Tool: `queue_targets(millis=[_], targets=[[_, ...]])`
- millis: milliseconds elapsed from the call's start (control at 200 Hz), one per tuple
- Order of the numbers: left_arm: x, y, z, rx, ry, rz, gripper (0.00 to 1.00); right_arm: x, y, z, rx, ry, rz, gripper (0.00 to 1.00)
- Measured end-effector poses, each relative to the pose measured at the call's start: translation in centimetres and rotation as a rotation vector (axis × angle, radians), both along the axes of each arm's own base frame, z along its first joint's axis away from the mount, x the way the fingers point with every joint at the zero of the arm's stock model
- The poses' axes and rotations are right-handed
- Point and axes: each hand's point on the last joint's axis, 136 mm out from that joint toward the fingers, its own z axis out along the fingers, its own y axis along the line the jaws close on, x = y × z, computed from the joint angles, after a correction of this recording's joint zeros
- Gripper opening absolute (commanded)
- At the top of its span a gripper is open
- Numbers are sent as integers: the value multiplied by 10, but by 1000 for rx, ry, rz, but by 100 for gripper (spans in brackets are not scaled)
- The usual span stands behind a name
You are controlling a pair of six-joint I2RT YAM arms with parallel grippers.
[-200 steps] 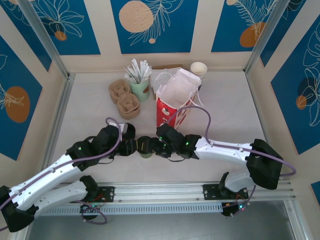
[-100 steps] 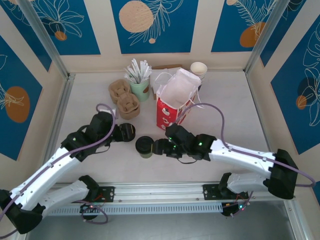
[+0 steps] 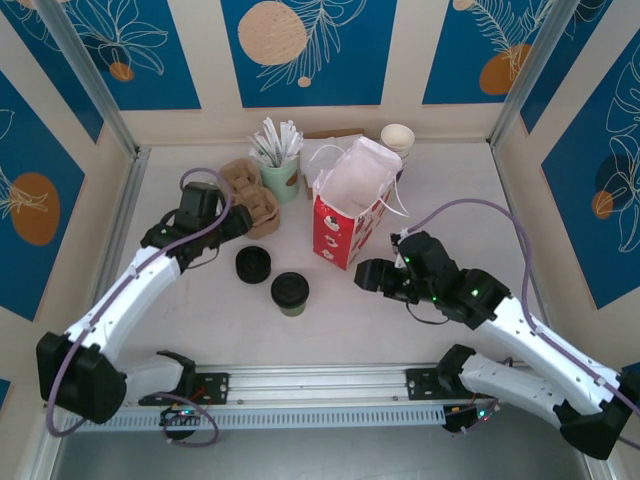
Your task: Pack the takeout coffee
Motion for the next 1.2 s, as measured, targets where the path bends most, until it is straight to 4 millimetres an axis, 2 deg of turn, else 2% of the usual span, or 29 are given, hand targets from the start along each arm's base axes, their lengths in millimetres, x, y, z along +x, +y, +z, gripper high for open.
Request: queue_targets(millis=[165, 325, 645, 1200], targets=[[33, 8, -18, -53, 43, 44, 59, -1, -15, 4, 12, 5, -8, 63], [51, 5, -37, -81, 81, 43, 56, -2, -22, 7, 35, 11, -12, 63], [66, -2, -53, -116, 119, 42, 57, -5, -29, 12, 69, 12, -15, 63], [76, -5, -71, -131, 156, 55, 56, -4, -33, 11, 84, 34, -22, 63]])
